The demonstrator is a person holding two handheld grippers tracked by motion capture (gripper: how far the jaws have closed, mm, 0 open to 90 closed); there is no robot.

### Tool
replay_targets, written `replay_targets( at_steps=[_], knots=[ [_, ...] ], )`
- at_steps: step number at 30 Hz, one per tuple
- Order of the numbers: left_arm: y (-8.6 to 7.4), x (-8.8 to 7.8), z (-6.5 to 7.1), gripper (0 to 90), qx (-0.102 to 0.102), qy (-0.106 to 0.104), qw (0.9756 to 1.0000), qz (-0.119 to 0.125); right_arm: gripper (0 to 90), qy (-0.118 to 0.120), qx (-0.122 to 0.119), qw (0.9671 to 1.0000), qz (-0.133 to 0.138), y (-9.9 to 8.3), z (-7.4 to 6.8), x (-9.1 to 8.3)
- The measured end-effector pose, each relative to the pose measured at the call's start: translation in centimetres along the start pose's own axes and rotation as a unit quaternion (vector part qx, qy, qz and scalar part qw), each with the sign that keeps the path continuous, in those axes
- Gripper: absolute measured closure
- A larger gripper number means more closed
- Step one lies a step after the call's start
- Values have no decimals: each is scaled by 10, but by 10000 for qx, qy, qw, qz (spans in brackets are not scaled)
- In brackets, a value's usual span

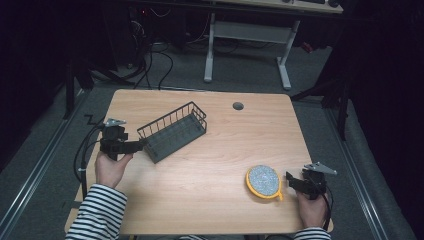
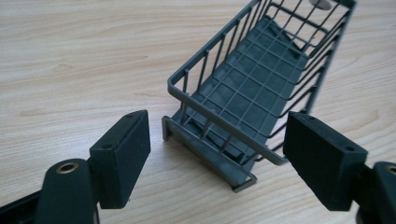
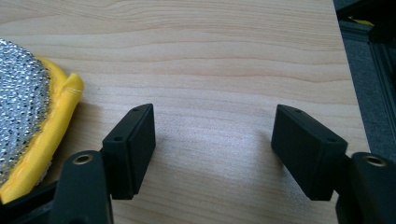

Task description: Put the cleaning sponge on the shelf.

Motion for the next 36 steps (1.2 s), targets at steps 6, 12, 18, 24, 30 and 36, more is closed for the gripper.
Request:
replay_targets(
  at_steps=[6,12,18,24,30,36],
  knots=[
    [-1,11,1,241,-25,22,10000,-53,297,-30,-13,10000,0,0,1,0],
    [-1,19,-2,269,-57,96,9999,-86,296,-29,7,10000,-8,0,1,0],
    [0,23,-3,309,-99,70,9999,-52,296,-27,7,10000,-7,0,1,0],
    [-1,27,-1,328,-118,42,9999,-69,296,-34,5,10000,-13,0,1,0],
    [-2,31,0,360,-66,81,9999,-90,296,-28,7,10000,-7,0,1,0],
    [-4,35,4,395,-48,40,9999,-139,296,-28,8,10000,-6,0,1,0]
  ],
)
Point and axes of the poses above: each handheld gripper's, and its own axes: x roughly forward along the jaws, y roughly out of its top, z roughly to its right, the point moved 9 cm from there along x, roughly forward along the jaws, and after that the axes turned 3 degrees about z, right-handed, at the moved point
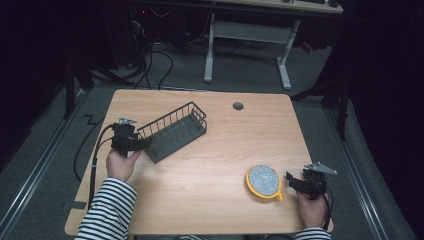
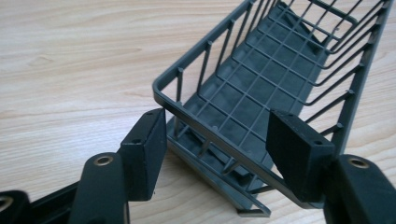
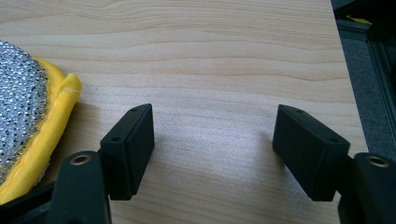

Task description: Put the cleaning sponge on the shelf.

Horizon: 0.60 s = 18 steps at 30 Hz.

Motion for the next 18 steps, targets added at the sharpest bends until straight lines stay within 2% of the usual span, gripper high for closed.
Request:
replay_targets(
  at_steps=[8,18],
  knots=[
    [-1,0,4,421,51,8,10000,-1,296,0,-2,10000,1,0,0,0],
    [-5,0,18,428,265,-52,9996,-38,297,1,-1,10000,0,0,0,0]
  ],
)
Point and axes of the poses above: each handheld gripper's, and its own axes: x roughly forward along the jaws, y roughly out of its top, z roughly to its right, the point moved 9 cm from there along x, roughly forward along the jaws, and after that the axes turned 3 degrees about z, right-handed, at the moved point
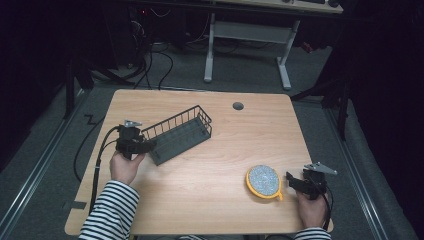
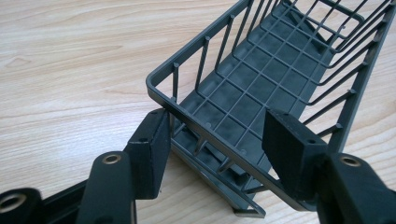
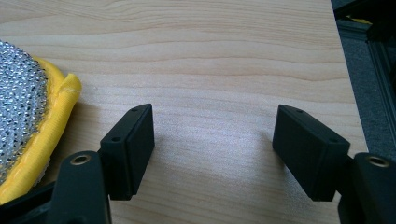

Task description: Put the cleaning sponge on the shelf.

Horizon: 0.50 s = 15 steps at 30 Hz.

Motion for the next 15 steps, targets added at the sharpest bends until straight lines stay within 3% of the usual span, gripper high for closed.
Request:
replay_targets(
  at_steps=[15],
  knots=[
    [-1,9,39,448,371,-288,9989,-34,296,2,-14,10000,3,0,0,0]
  ],
)
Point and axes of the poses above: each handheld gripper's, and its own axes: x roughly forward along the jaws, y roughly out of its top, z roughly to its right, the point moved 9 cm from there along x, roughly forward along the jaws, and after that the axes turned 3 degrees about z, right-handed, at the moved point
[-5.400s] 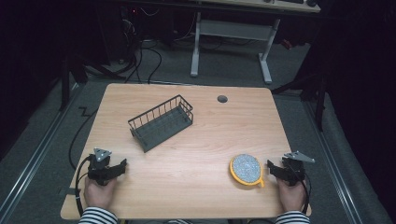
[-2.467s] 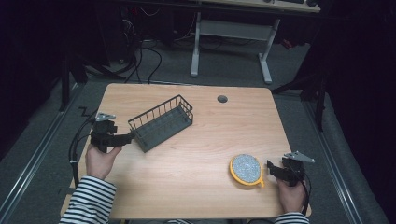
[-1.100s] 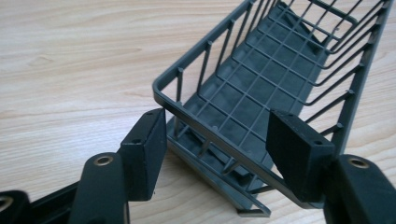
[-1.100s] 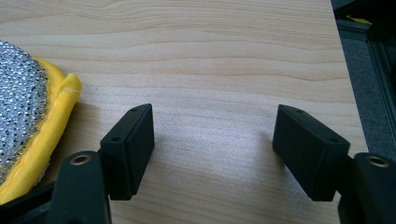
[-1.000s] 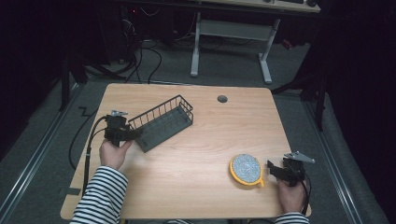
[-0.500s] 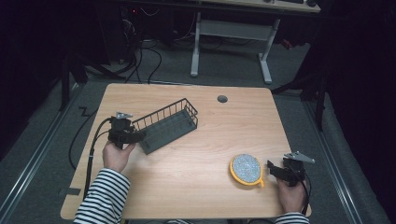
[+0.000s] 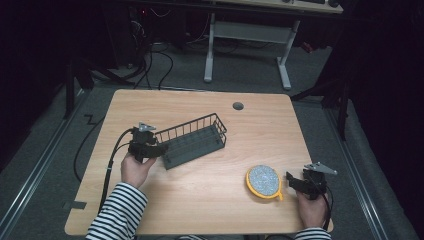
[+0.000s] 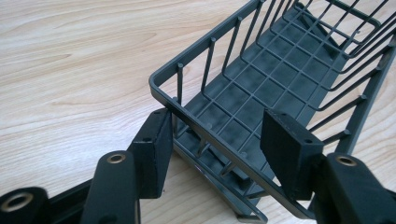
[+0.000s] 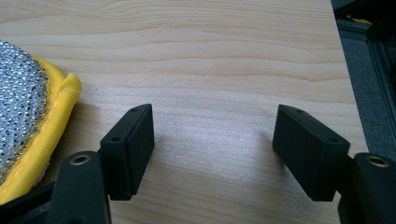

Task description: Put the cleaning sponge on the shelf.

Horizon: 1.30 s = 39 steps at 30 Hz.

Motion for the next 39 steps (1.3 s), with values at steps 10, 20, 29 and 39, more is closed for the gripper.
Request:
replay_targets(
  at_steps=[10,20,29,39],
  knots=[
    [2,10,20,454,150,-151,9998,-51,296,-1,1,10000,0,0,0,0],
    [0,20,41,458,348,-317,9988,-154,296,2,-6,10000,1,0,0,0],
    [-1,22,55,458,472,-454,9977,-167,295,0,8,10000,-3,0,0,0],
    [0,25,65,455,504,-586,9969,-140,295,1,-2,10000,0,0,0,0]
  ],
)
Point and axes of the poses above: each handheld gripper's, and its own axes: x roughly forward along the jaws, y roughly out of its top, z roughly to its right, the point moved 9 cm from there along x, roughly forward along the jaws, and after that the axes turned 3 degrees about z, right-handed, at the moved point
